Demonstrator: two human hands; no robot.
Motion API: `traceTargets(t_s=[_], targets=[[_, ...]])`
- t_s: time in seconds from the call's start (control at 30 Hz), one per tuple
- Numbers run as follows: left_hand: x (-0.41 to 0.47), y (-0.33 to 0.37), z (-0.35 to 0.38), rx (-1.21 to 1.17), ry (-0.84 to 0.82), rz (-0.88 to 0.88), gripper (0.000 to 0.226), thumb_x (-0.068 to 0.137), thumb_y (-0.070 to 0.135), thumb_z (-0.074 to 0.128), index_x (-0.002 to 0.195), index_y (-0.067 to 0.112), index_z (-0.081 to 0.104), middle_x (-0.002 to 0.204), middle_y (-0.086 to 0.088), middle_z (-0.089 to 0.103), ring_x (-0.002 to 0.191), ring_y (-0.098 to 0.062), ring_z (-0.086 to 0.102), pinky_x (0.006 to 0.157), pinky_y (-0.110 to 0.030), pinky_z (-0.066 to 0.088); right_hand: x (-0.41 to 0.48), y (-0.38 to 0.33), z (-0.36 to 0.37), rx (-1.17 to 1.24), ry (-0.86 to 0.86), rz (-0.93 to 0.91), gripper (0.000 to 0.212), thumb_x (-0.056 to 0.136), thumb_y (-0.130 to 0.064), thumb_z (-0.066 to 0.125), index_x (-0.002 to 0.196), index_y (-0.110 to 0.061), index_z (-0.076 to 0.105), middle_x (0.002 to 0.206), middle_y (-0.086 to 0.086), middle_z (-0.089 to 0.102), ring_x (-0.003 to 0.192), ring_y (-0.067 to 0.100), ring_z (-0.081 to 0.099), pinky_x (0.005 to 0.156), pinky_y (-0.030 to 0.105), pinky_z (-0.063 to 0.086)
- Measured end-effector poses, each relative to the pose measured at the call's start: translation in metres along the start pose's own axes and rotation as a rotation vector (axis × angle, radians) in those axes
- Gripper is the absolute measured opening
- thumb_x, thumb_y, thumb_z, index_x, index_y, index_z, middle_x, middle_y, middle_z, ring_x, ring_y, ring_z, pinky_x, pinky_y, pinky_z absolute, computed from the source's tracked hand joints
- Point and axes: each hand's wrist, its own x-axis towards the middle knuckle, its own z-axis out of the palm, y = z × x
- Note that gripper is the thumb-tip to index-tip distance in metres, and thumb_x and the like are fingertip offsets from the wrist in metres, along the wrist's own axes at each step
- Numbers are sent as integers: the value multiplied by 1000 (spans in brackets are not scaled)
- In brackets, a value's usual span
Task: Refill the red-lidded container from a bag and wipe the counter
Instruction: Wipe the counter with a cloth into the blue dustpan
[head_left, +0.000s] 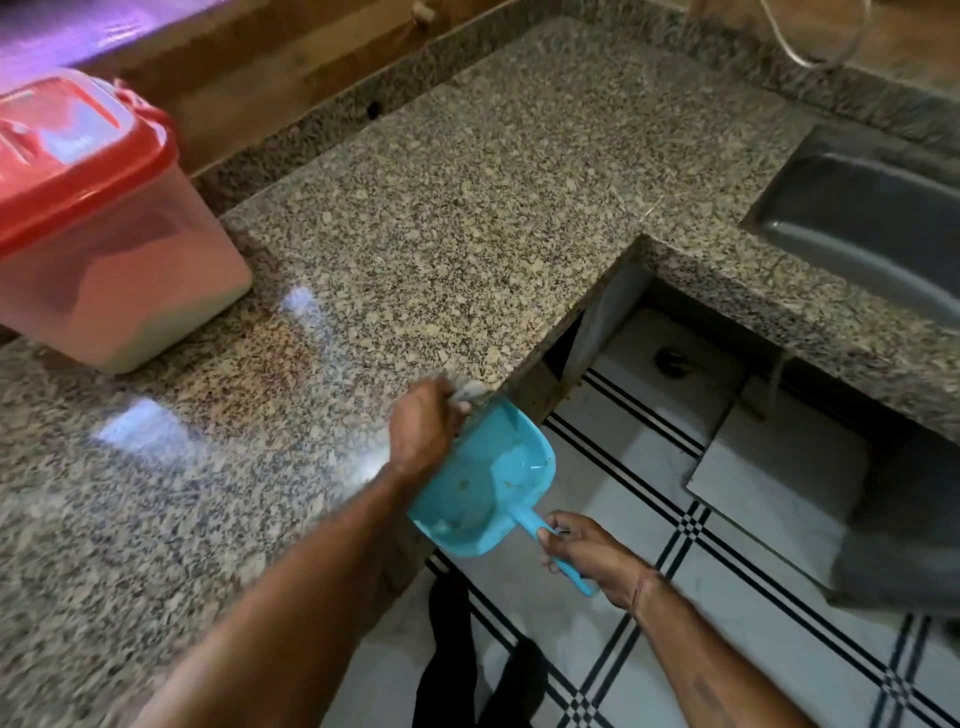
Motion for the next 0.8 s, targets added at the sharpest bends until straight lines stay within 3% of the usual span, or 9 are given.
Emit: traceTargets(t_s=[0.1, 0.2, 0.33, 0.47, 0.57, 0.67, 0.73, 0.8], targets=[[31, 1, -16, -60, 77, -88, 14, 104, 17, 52, 109, 17, 65, 91, 3, 69, 66, -11, 64, 46, -22, 50, 4, -3, -5, -15, -1, 10, 12, 104, -21, 56, 102, -11, 62, 85, 3, 61, 72, 6, 62, 62, 10, 49], [75, -15, -57, -29, 222, -217, 8, 102, 18, 55, 105, 17, 63, 98, 0, 70, 71, -12, 65, 53, -27, 55, 8, -2, -15, -17, -8, 36, 15, 104, -23, 57, 105, -9, 63, 81, 1, 63, 72, 6, 63, 68, 11, 50], [116, -24, -73, 144, 312, -328, 10, 101, 13, 58, 109, 12, 65, 97, -2, 66, 68, -11, 55, 51, -18, 36, 14, -1, -28, -24, -4, 84, 20, 103, -23, 58, 110, -5, 65, 84, 1, 65, 80, 10, 64, 75, 17, 53], [108, -9, -29, 66, 127, -101, 11, 105, 20, 49, 102, 20, 60, 93, 6, 65, 71, -7, 60, 49, -13, 48, 12, -4, -44, -53, 38, 140, 19, 103, -22, 57, 107, -5, 64, 87, 2, 62, 78, 8, 63, 61, 7, 47], [108, 2, -14, 60, 67, 43, 14, 107, 20, 45, 104, 24, 59, 87, 19, 55, 70, -4, 54, 48, -7, 43, 9, -5, -57, -45, 89, 147, 14, 104, -21, 56, 102, -10, 64, 84, 1, 61, 74, 7, 61, 55, 6, 44], [133, -3, -22, 181, 137, 49, 15, 102, 22, 56, 110, 12, 63, 102, -3, 64, 85, -22, 62, 62, -20, 47, 13, -3, -68, -33, 132, 142, 13, 104, -21, 56, 103, -11, 64, 83, 2, 62, 73, 8, 59, 53, 6, 44], [148, -13, -30, 248, 168, -5, 21, 98, 23, 60, 108, 5, 63, 106, -19, 65, 94, -38, 62, 73, -41, 49, 21, -4, -72, -28, 138, 133, 14, 104, -21, 55, 105, -10, 65, 84, 3, 63, 74, 9, 59, 60, 8, 47], [150, -13, -26, 282, 155, 8, 21, 96, 24, 63, 105, 6, 64, 103, -20, 66, 95, -41, 62, 72, -38, 42, 33, -4, -73, -10, 133, 127, 14, 104, -23, 56, 103, -13, 65, 86, 4, 64, 76, 10, 60, 68, 13, 50]])
